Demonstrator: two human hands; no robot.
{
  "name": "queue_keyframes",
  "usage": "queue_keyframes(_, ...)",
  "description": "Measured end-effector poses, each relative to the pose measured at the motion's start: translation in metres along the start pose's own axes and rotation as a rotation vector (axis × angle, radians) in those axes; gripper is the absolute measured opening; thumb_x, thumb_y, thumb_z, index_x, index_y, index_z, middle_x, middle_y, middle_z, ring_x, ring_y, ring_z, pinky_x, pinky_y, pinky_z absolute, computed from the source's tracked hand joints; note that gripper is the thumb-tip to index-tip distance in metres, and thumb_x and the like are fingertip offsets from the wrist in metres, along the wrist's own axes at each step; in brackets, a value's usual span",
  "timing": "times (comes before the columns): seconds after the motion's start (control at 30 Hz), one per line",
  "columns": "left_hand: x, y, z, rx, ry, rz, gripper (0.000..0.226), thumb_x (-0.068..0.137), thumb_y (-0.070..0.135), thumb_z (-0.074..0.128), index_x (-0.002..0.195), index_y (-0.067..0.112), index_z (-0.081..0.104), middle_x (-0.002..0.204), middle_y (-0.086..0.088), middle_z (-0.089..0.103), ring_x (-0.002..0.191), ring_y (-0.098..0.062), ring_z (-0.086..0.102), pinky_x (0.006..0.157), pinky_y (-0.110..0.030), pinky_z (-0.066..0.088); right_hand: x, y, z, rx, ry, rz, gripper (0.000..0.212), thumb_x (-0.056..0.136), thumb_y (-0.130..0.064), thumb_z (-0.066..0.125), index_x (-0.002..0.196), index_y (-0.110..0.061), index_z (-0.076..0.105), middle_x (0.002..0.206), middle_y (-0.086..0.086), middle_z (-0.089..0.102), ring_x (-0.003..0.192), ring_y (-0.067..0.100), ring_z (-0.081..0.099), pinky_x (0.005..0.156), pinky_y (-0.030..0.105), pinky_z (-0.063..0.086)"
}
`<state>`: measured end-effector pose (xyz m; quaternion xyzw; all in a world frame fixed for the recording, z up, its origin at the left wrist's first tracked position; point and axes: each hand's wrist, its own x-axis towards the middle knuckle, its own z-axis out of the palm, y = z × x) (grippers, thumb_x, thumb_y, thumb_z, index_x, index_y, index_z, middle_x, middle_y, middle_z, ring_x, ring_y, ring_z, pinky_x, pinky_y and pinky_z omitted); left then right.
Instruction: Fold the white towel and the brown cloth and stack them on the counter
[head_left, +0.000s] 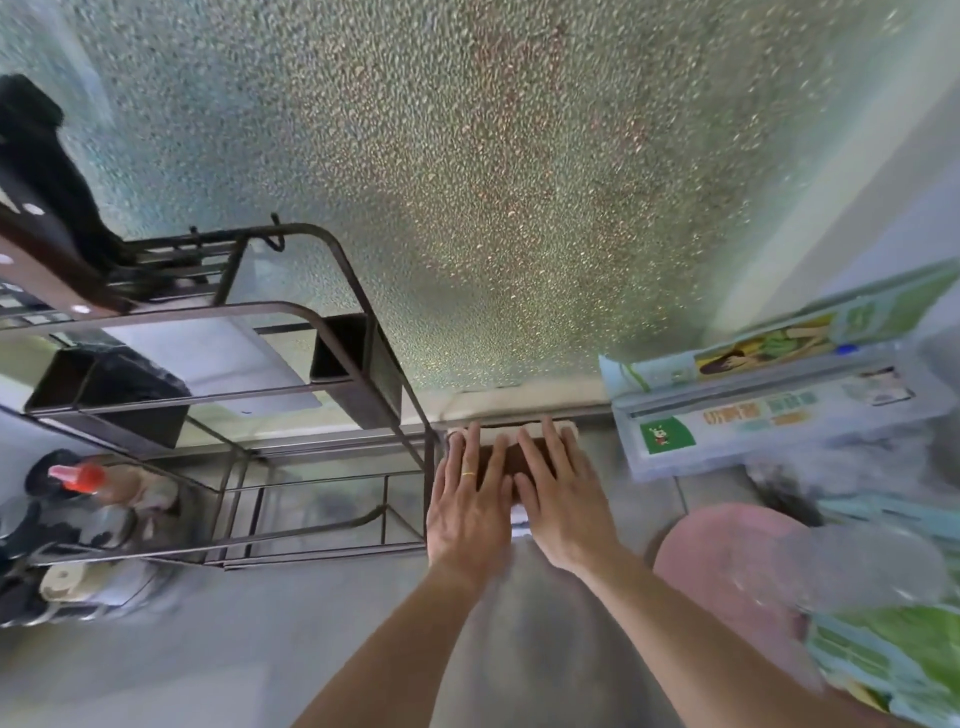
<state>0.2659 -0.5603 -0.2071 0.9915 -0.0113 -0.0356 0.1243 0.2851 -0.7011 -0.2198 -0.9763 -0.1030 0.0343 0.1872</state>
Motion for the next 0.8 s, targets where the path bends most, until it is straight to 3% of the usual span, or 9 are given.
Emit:
queue_keyframes(0.17, -0.003, -0.007, 0.017, 0.066, -0.054, 0.038, 0.056, 0.104, 0.040, 0.017, 0.156, 0.035, -0.004, 0.167, -0.001, -0.014, 0.152, -0.023, -0.018, 0.126, -0.042, 0.011, -0.010, 0.009, 0.023, 0.034, -0.012, 0.006, 0.058, 0.102, -0.042, 0.027, 0.156, -0.023, 0.020, 0.166, 0.010, 0.014, 0.154, 0.031, 0.009, 0.117, 0.049, 0.033)
queue_keyframes(0.4, 0.002, -0.007, 0.024, 0.085, -0.077, 0.040, 0.058, 0.103, 0.038, 0.018, 0.156, 0.034, -0.006, 0.167, -0.002, -0.015, 0.151, -0.026, -0.020, 0.125, -0.044, 0.011, -0.011, 0.006, 0.034, 0.019, -0.006, 0.044, 0.059, 0.102, -0.040, 0.030, 0.157, -0.022, 0.016, 0.167, 0.011, 0.011, 0.154, 0.031, 0.000, 0.115, 0.051, 0.036)
queue_keyframes(0.57, 0.002, -0.005, 0.015, 0.114, -0.118, 0.033, 0.060, 0.100, 0.039, 0.013, 0.157, 0.032, -0.003, 0.167, -0.004, -0.013, 0.152, -0.028, -0.018, 0.125, -0.046, 0.009, -0.008, 0.004, 0.028, -0.018, -0.065, 0.076, 0.060, 0.101, -0.045, 0.026, 0.157, -0.025, 0.017, 0.166, 0.009, 0.014, 0.154, 0.032, 0.007, 0.110, 0.054, 0.041)
queue_keyframes(0.67, -0.003, 0.000, -0.002, 0.093, -0.118, 0.031, 0.059, 0.101, 0.038, 0.017, 0.157, 0.031, -0.001, 0.167, -0.006, -0.011, 0.152, -0.029, -0.016, 0.125, -0.048, 0.009, -0.010, -0.003, 0.005, -0.021, -0.089, 0.072, 0.062, 0.099, -0.049, 0.020, 0.157, -0.027, 0.015, 0.167, 0.008, 0.012, 0.153, 0.034, 0.010, 0.114, 0.055, 0.034)
queue_keyframes(0.8, -0.026, 0.009, -0.034, 0.018, 0.002, 0.089, 0.062, 0.103, 0.032, 0.034, 0.157, 0.031, 0.004, 0.167, -0.009, 0.001, 0.154, -0.027, -0.008, 0.125, -0.045, 0.014, -0.035, -0.019, -0.031, -0.020, 0.039, 0.058, 0.063, 0.099, -0.051, 0.026, 0.156, -0.025, 0.018, 0.167, 0.010, 0.013, 0.153, 0.034, 0.010, 0.121, 0.049, 0.024)
